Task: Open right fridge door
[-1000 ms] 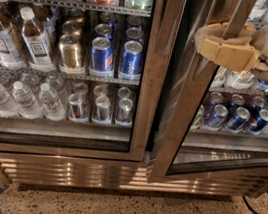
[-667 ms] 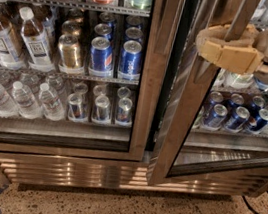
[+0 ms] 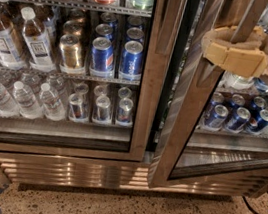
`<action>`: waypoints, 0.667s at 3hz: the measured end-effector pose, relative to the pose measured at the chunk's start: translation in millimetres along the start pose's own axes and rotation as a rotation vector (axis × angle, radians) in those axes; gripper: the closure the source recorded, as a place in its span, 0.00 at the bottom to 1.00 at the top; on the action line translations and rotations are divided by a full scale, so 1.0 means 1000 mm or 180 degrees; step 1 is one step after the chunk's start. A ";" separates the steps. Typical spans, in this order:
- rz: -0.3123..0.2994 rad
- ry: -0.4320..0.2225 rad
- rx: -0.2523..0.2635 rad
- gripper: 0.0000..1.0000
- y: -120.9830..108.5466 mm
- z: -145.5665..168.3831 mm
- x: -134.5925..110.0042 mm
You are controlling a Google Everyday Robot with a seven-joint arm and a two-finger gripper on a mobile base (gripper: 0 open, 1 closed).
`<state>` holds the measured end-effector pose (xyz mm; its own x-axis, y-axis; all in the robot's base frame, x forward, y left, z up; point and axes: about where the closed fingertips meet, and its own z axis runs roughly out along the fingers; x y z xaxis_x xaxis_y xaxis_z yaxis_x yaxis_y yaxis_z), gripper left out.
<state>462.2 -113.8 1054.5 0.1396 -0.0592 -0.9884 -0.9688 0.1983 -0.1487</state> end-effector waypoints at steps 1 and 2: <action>0.0000 0.0000 0.0000 1.00 0.000 0.000 0.000; 0.0043 0.0059 0.0030 1.00 0.006 0.000 -0.001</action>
Offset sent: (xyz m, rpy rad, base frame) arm -0.0123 -0.0025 -0.0008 -0.0320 0.0439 -0.0401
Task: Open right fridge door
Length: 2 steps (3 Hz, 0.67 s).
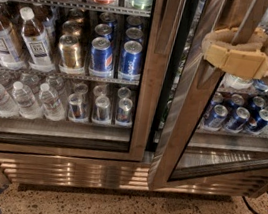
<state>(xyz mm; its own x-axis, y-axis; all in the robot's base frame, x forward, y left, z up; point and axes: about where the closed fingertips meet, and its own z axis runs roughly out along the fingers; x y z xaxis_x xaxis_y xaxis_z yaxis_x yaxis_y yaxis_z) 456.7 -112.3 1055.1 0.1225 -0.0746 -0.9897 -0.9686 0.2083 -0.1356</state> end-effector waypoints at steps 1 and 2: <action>0.0009 0.0002 0.0017 1.00 0.002 -0.003 -0.002; 0.0018 0.0023 0.0057 1.00 0.005 -0.005 -0.002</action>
Offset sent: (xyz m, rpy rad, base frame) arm -0.1949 0.0015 0.0367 -0.1460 0.1191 -0.4797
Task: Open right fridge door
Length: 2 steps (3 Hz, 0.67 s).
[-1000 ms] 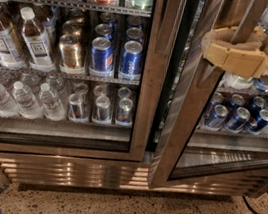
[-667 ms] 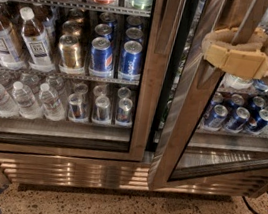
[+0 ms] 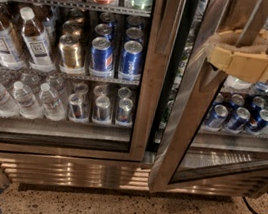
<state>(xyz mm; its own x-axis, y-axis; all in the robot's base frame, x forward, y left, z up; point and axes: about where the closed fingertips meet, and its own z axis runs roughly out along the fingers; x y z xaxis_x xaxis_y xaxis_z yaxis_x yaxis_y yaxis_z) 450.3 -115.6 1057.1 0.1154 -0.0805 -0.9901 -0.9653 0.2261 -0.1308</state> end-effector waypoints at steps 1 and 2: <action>0.0000 0.0000 0.0000 1.00 -0.001 -0.002 0.000; 0.0011 0.0038 0.0073 1.00 0.006 -0.004 -0.002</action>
Offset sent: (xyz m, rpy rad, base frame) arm -0.2405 0.0147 0.0536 -0.2053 0.1119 -0.6473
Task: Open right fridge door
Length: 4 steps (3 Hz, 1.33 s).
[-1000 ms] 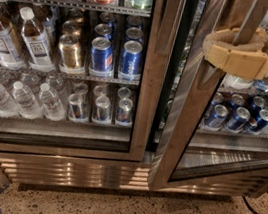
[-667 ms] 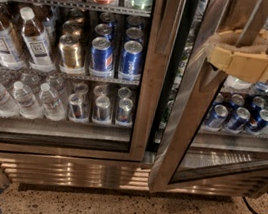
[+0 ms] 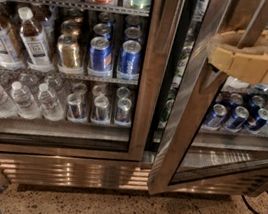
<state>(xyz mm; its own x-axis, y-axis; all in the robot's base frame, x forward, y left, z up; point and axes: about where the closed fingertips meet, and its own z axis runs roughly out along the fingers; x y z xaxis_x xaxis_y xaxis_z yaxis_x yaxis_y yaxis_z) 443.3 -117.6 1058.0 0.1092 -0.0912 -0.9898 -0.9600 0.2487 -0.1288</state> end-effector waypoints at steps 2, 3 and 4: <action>0.0000 0.0000 0.0000 0.59 -0.001 -0.003 0.000; 0.0000 0.0000 0.0000 0.36 -0.001 -0.003 0.000; 0.0000 0.0000 0.0000 0.13 -0.001 -0.003 0.000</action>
Offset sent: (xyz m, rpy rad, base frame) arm 0.0001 -0.0028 0.0000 0.0000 0.0000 0.0000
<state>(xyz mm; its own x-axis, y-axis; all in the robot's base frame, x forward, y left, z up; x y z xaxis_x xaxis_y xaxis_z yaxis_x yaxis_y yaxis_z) 443.4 -120.2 1058.0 0.1093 -0.0912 -0.9898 -0.9600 0.2486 -0.1289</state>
